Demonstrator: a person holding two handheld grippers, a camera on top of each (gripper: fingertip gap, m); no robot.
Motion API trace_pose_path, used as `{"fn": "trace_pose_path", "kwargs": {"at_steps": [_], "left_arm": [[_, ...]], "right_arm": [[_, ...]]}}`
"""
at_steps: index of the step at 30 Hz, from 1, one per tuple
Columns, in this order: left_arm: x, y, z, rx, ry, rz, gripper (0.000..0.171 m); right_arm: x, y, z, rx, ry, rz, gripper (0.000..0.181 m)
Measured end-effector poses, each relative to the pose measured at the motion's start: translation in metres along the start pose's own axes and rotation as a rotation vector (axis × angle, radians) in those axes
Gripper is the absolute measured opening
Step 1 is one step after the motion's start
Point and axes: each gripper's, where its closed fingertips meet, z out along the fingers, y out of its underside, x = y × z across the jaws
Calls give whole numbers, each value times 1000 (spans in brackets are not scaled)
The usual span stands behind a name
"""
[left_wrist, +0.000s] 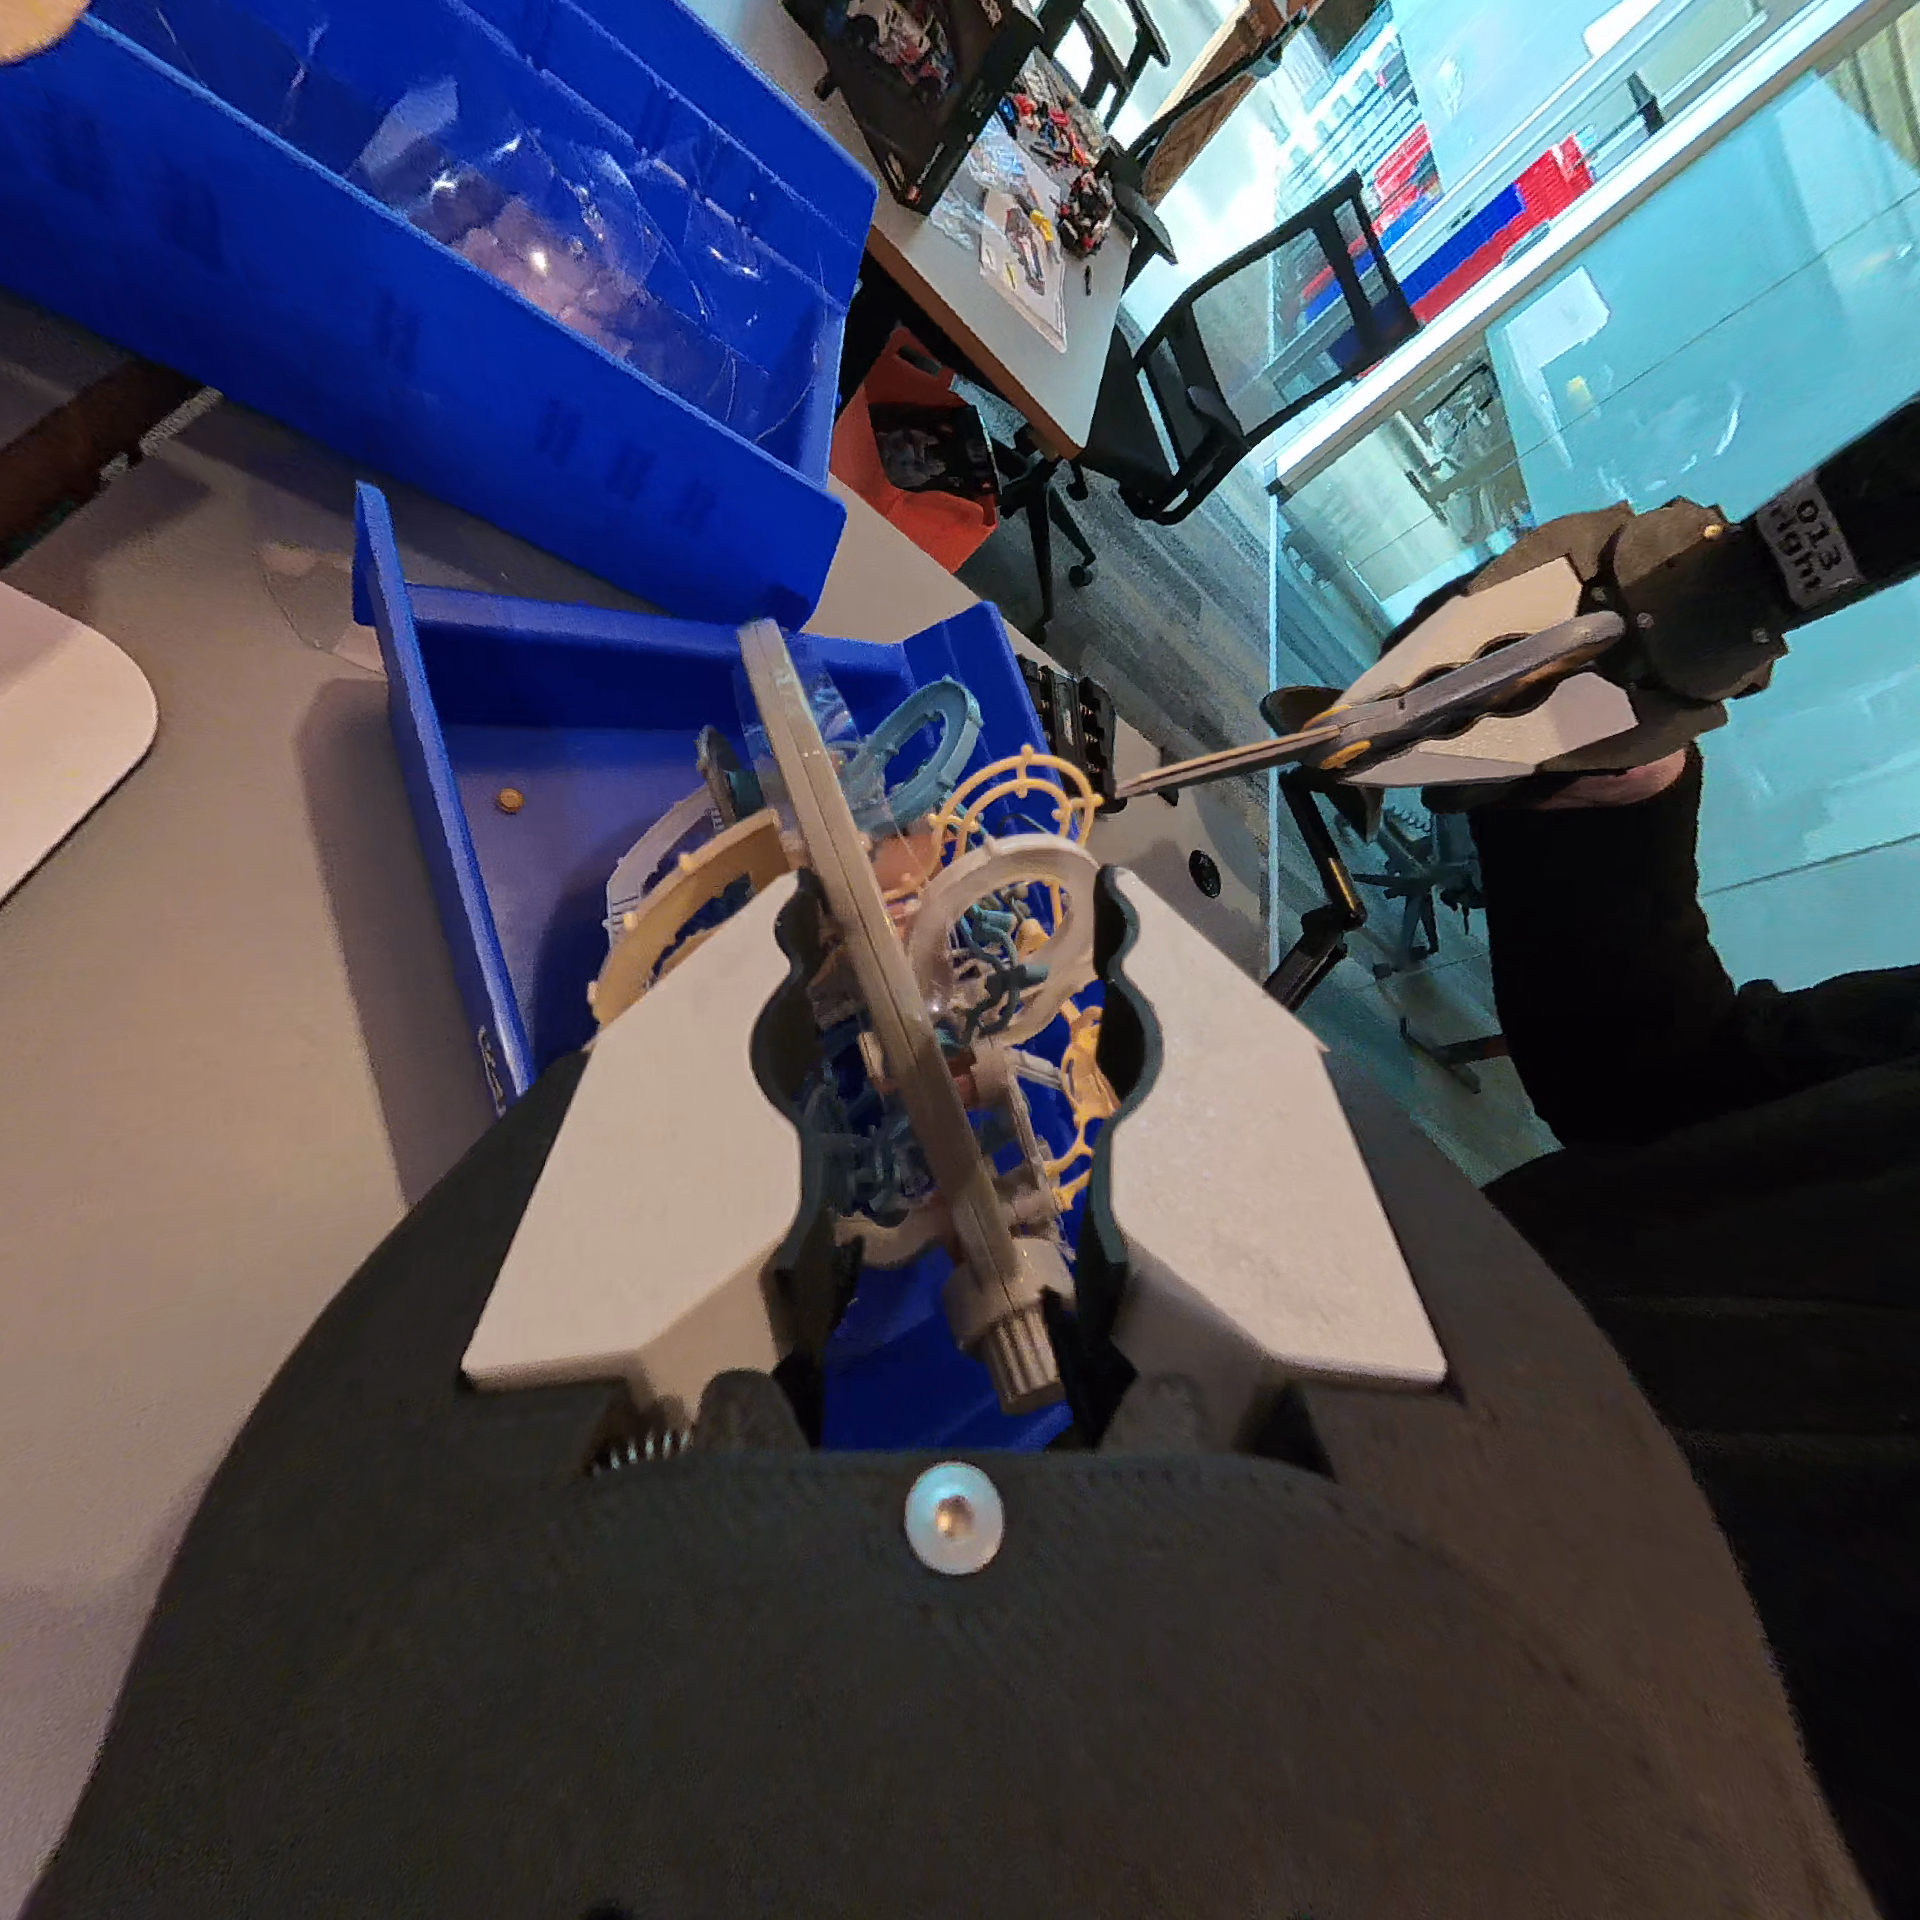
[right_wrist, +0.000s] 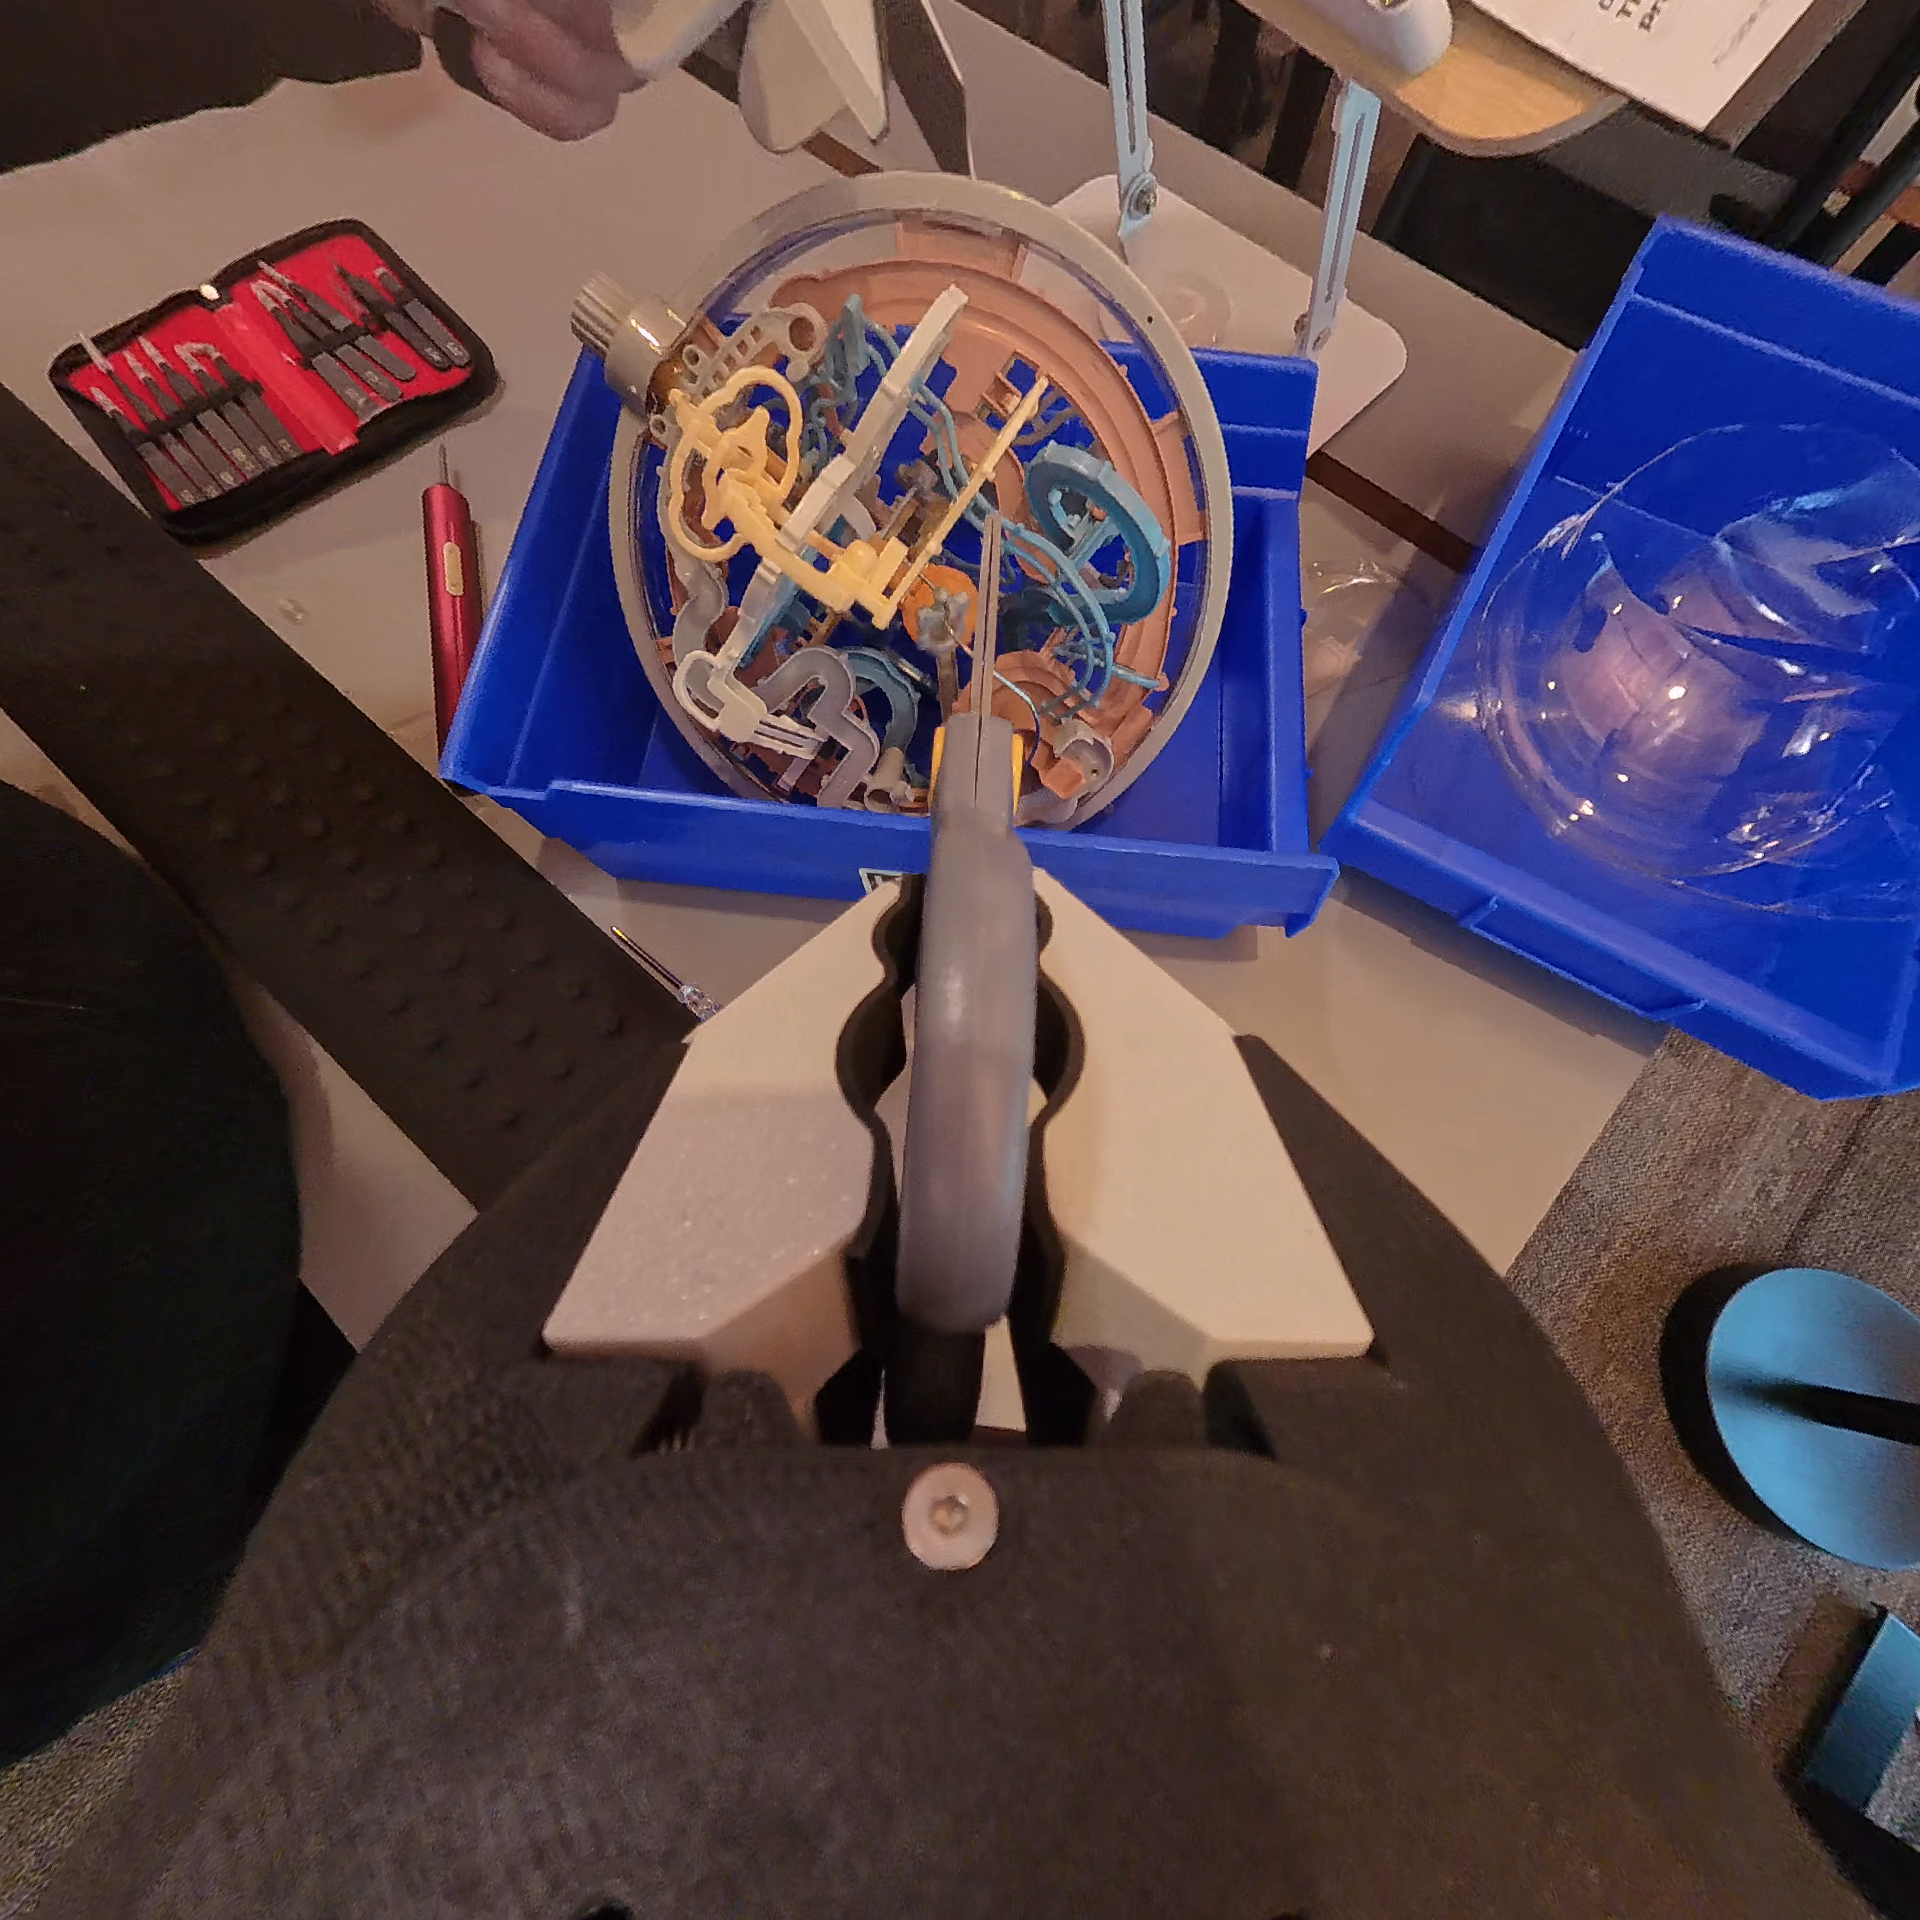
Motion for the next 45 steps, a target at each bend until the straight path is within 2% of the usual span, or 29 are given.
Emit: {"fn": "trace_pose_path", "kwargs": {"at_steps": [5,8,10,12,16,20,23,26,35,38,45], "left_arm": [[-5,-9,5,-37,-42,58,49],[-9,-2,11,-105,-68,94,46],[-11,4,16,-145,-61,92,41],[-15,5,16,-144,-80,109,29],[-19,5,16,-121,-75,91,19],[-15,4,14,-88,-48,92,26],[-16,4,9,-69,-52,83,40],[-15,6,5,-75,-53,93,44],[-14,28,11,-135,-30,97,34],[-14,28,14,-116,-27,91,27],[-3,29,18,-78,-57,145,26]], "right_arm": [[-8,-9,1,-14,-21,-41,14],[-13,-12,7,-29,-38,-49,14],[-20,-16,11,-30,-59,-62,14],[-26,-19,12,-30,-75,-67,14],[-34,-24,10,-26,-89,-60,14],[-46,-26,10,-26,-119,-52,14],[-53,-25,10,-30,-121,-34,14],[-64,-26,11,-26,-136,-20,14],[-82,-29,27,-104,-65,-34,14],[-85,-32,32,-136,-53,-45,14],[-90,-34,36,-226,-35,-61,14]]}}
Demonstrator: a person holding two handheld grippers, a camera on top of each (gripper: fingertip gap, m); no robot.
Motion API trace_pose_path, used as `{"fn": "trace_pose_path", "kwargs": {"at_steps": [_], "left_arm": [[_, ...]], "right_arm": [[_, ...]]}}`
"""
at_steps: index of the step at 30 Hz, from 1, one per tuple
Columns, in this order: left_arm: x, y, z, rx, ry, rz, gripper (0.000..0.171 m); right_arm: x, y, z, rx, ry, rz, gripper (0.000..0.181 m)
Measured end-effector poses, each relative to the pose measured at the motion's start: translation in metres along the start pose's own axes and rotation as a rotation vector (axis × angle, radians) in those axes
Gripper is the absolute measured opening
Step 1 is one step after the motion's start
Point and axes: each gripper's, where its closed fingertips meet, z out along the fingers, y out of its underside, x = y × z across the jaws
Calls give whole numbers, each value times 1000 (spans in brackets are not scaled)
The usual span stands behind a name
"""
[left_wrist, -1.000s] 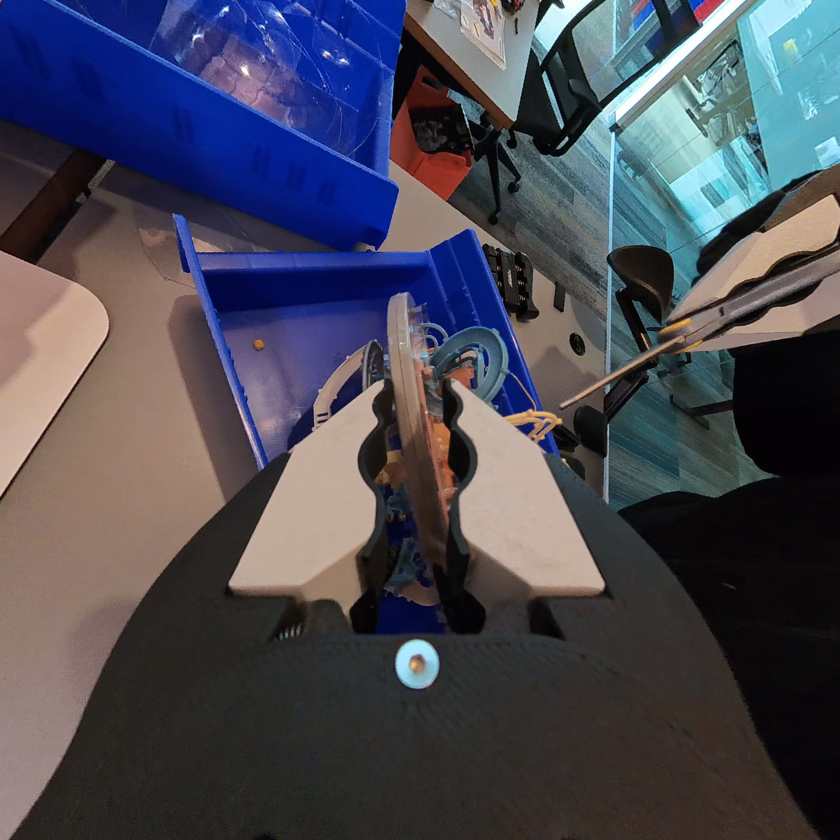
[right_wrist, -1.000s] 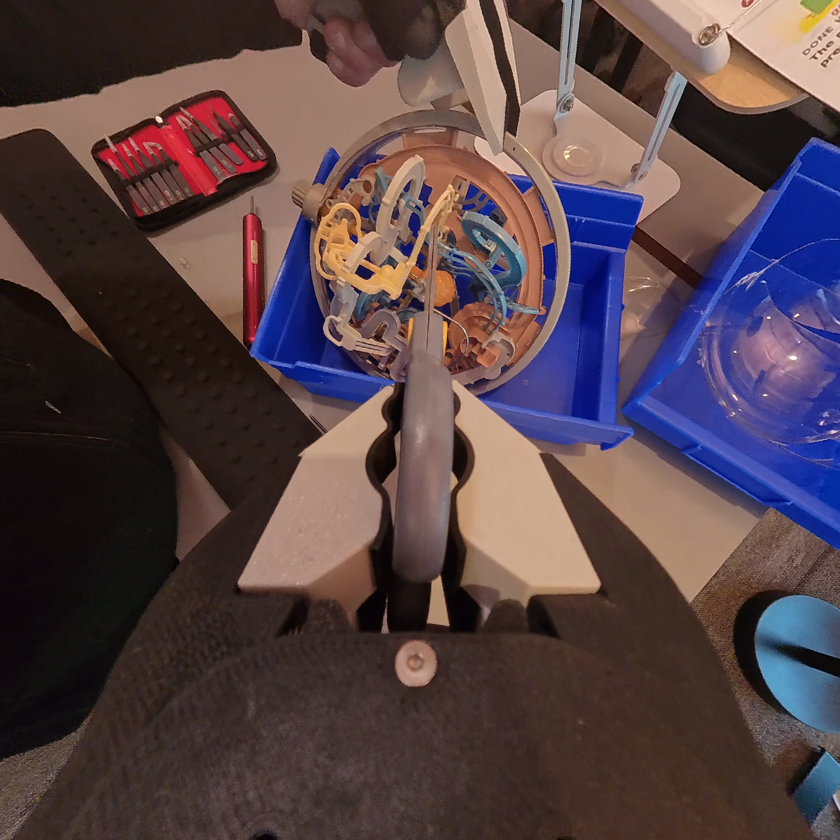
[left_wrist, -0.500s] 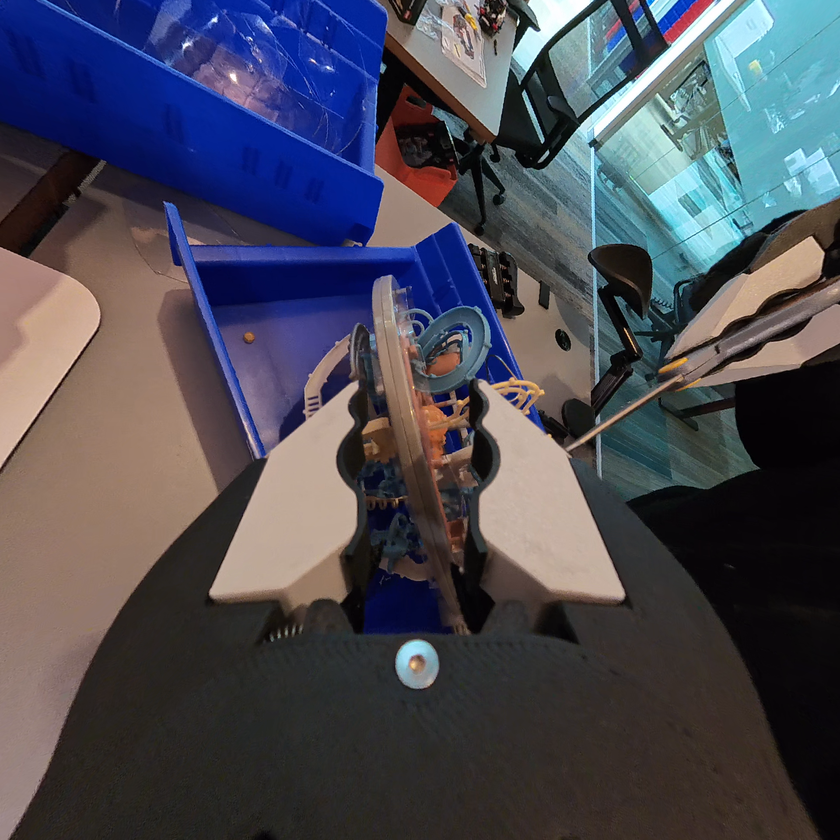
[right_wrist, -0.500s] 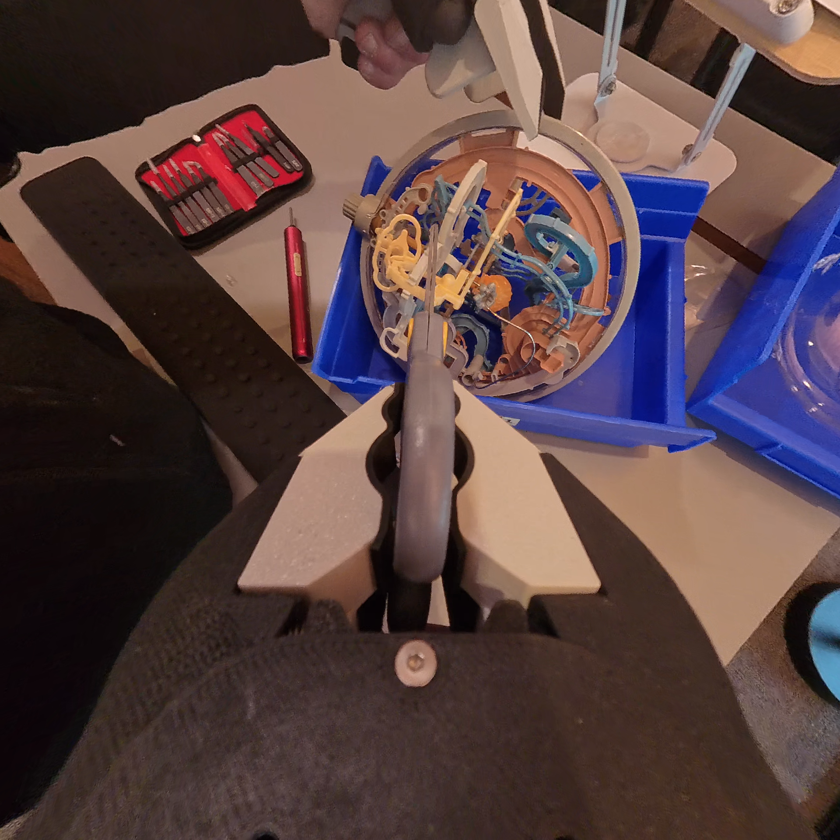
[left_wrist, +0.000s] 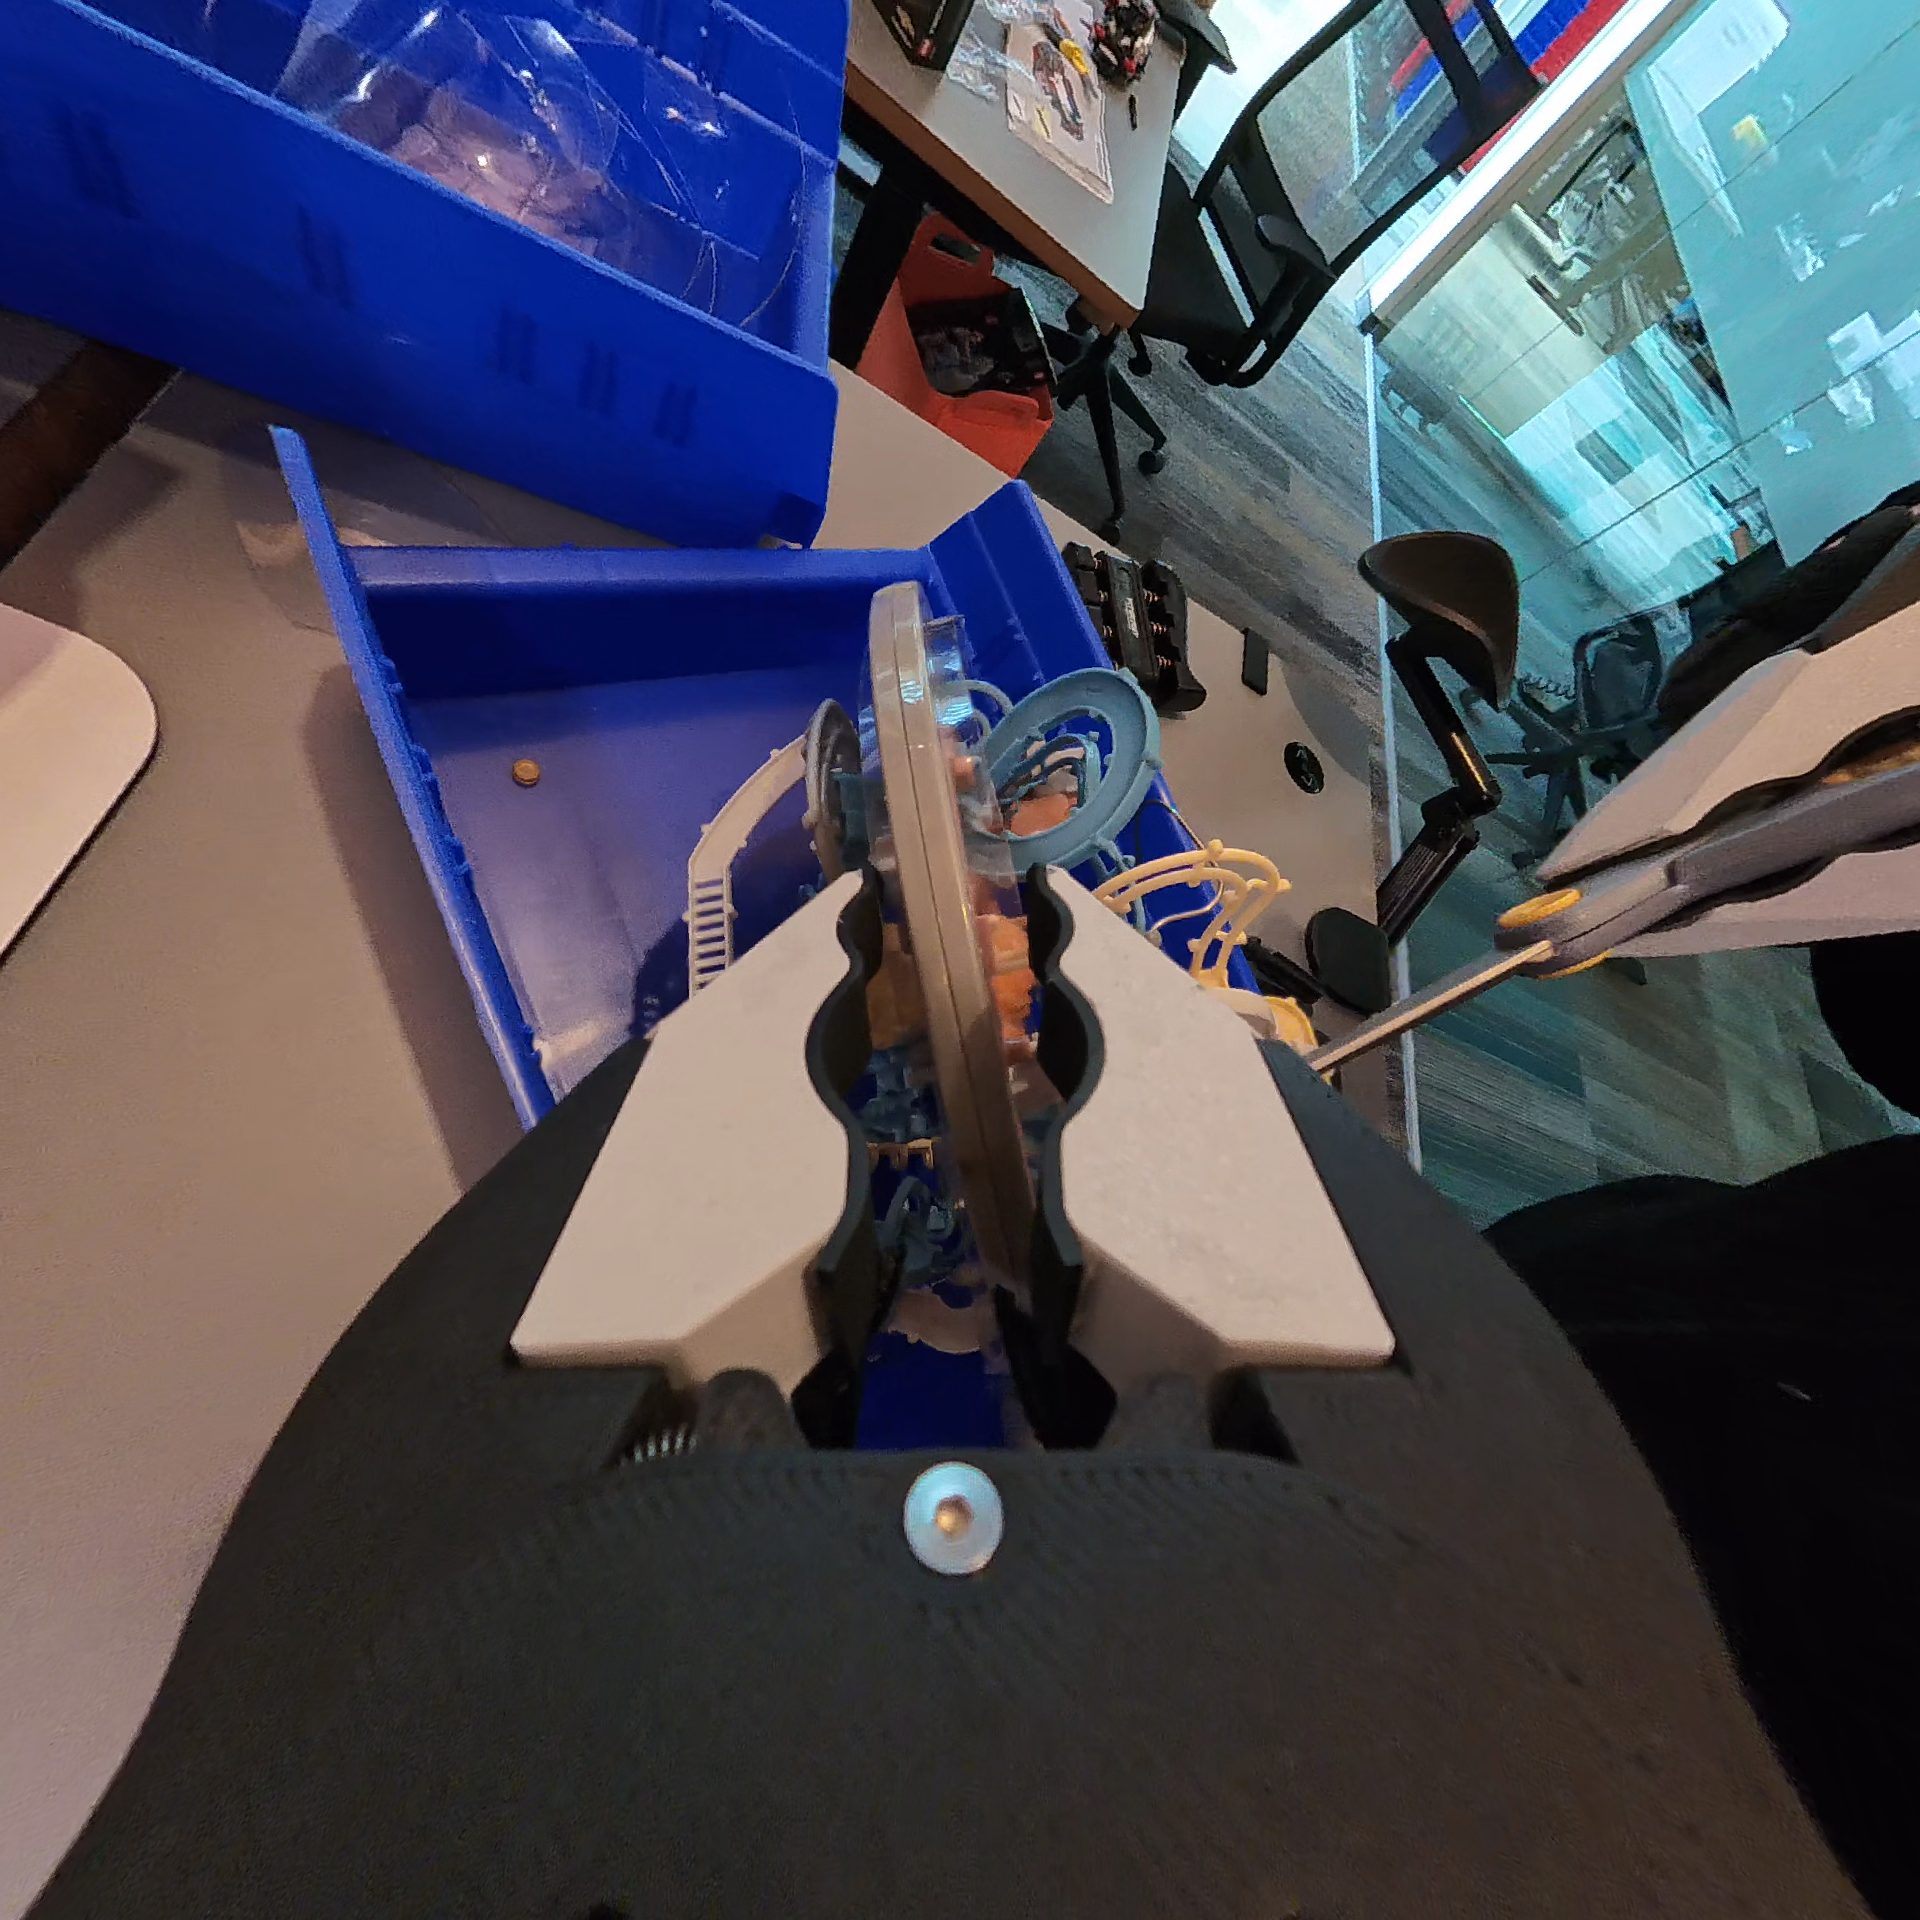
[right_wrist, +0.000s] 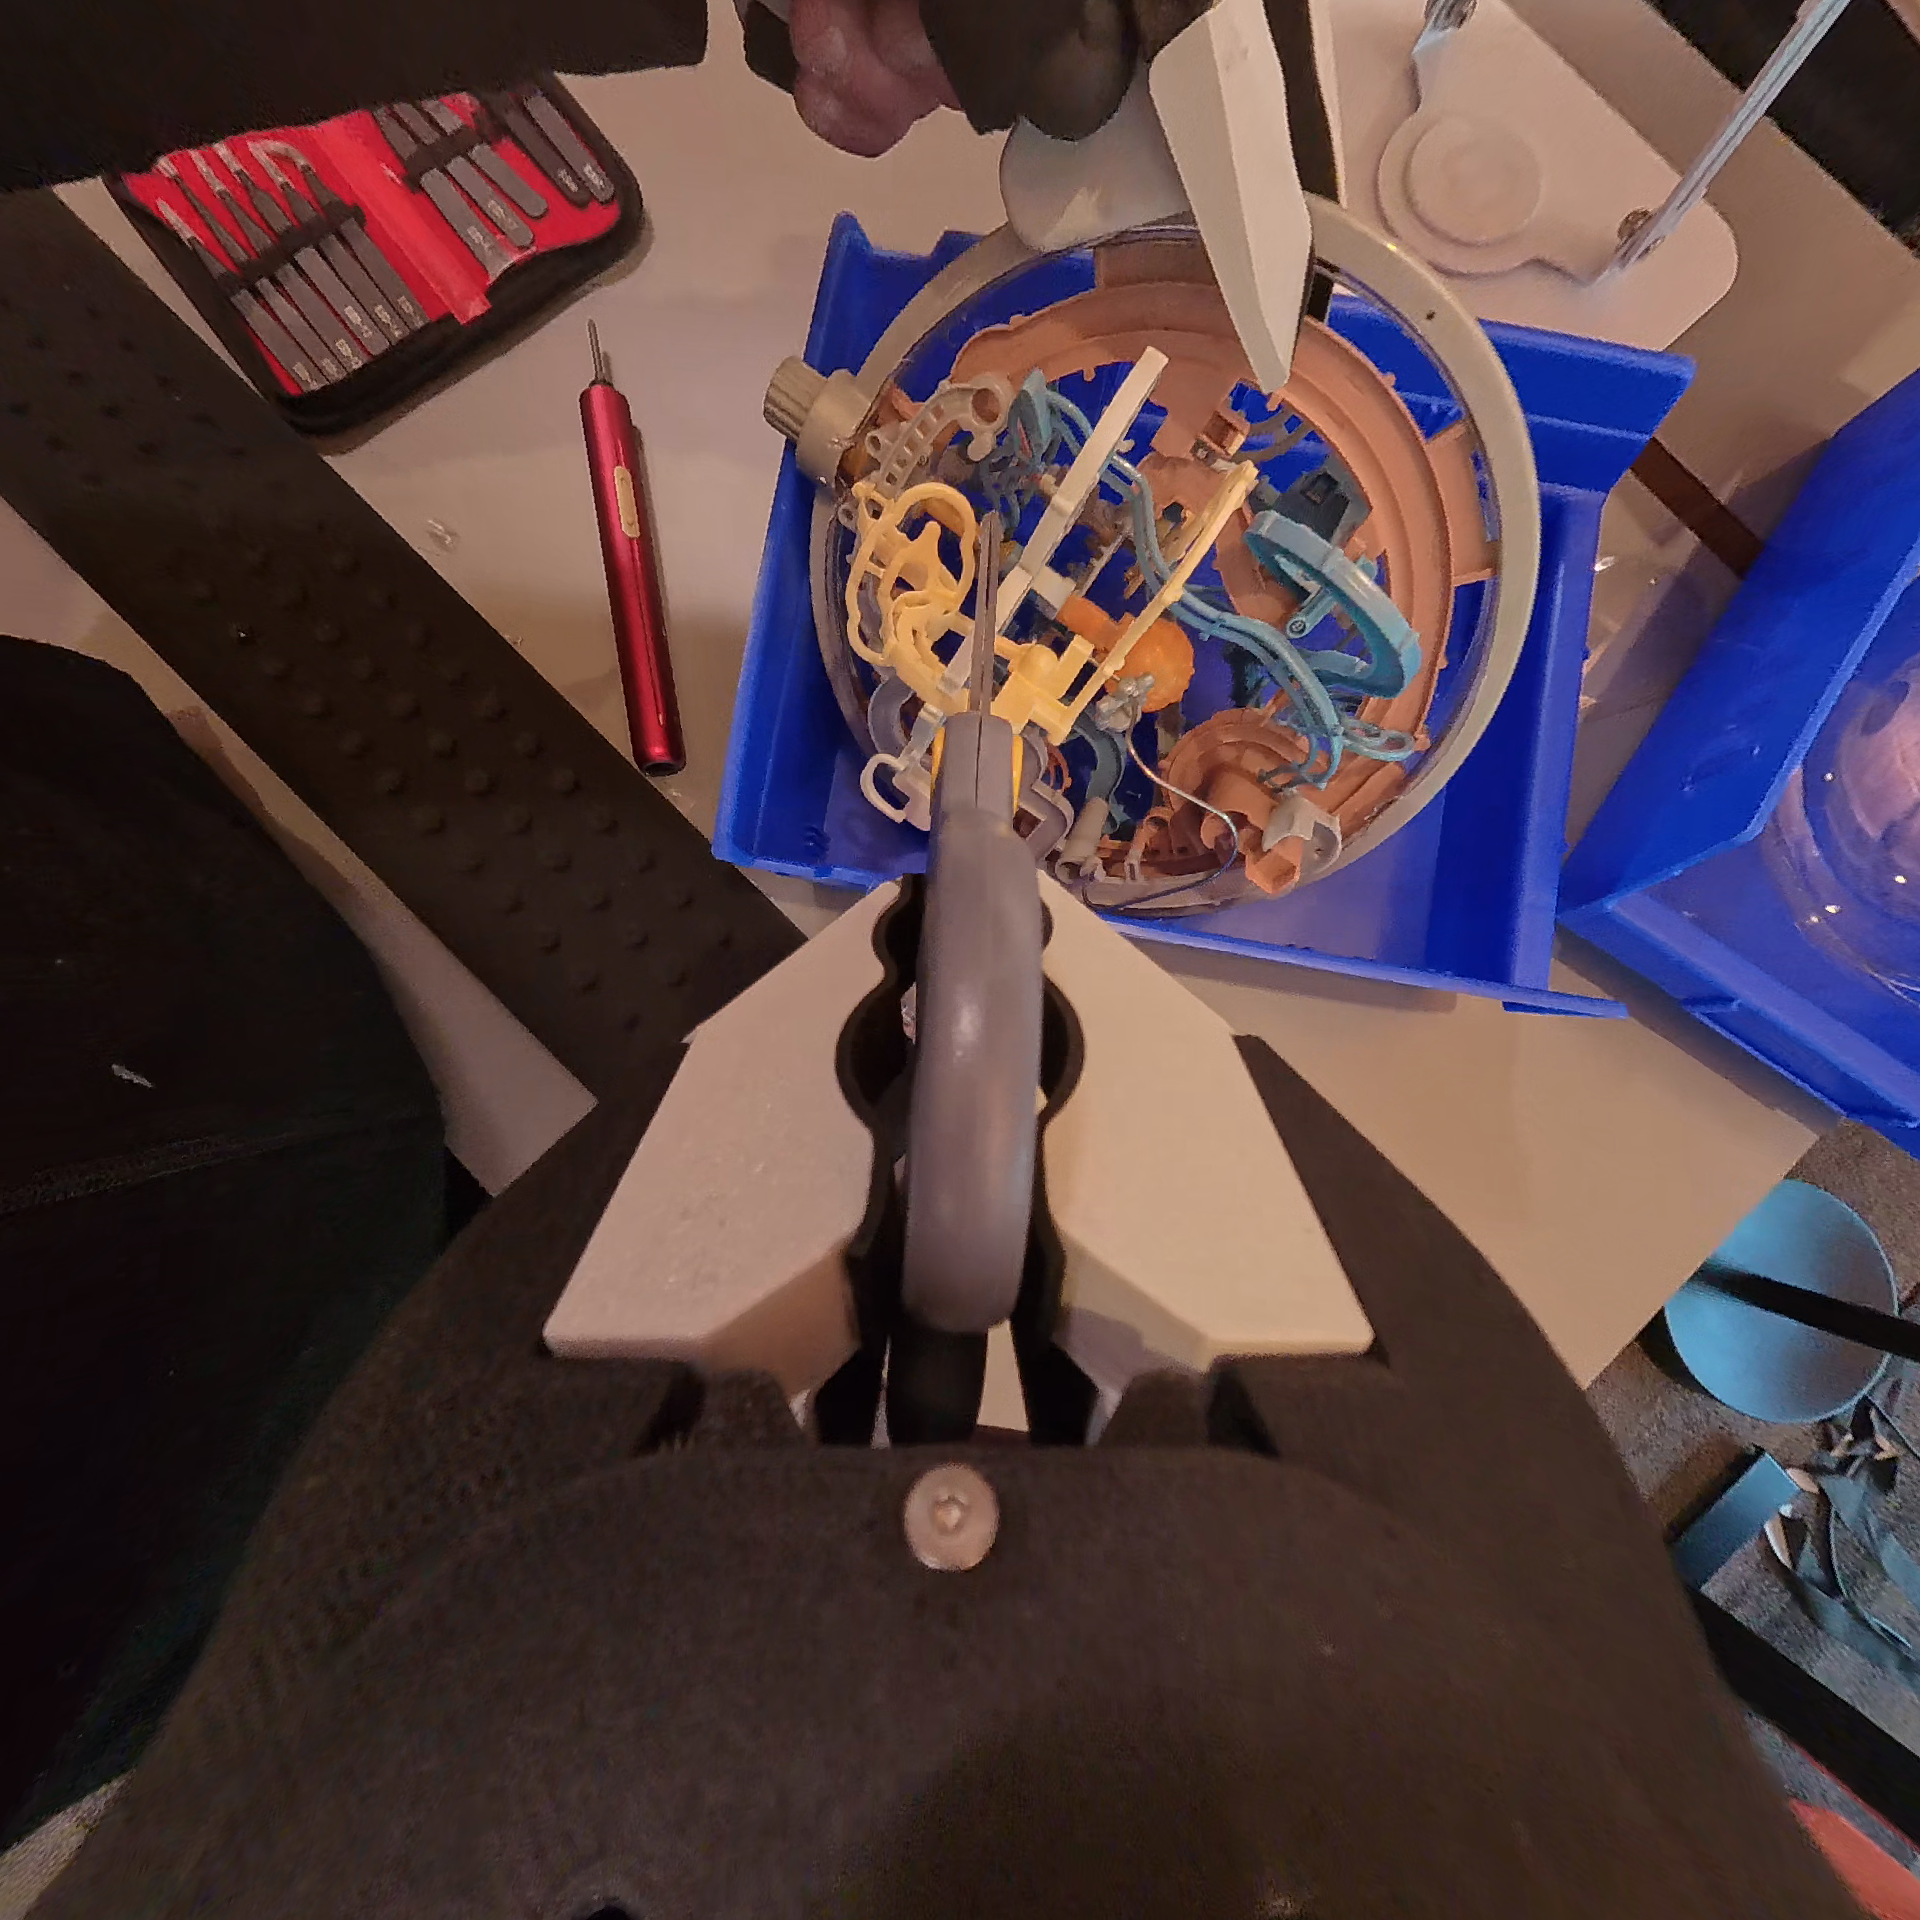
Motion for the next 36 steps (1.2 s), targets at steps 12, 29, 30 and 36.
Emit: {"fn": "trace_pose_path", "kwargs": {"at_steps": [12,29,30,36], "left_arm": [[-1,0,-5,76,-41,4,26],[-43,15,-23,186,46,-289,27],[-47,18,-23,186,40,-307,27],[-57,30,-20,174,48,-367,30]], "right_arm": [[-6,-14,0,-100,44,1,14],[-21,9,-28,25,29,140,14],[-22,12,-27,31,24,148,15],[-26,26,-23,75,9,198,14]]}}
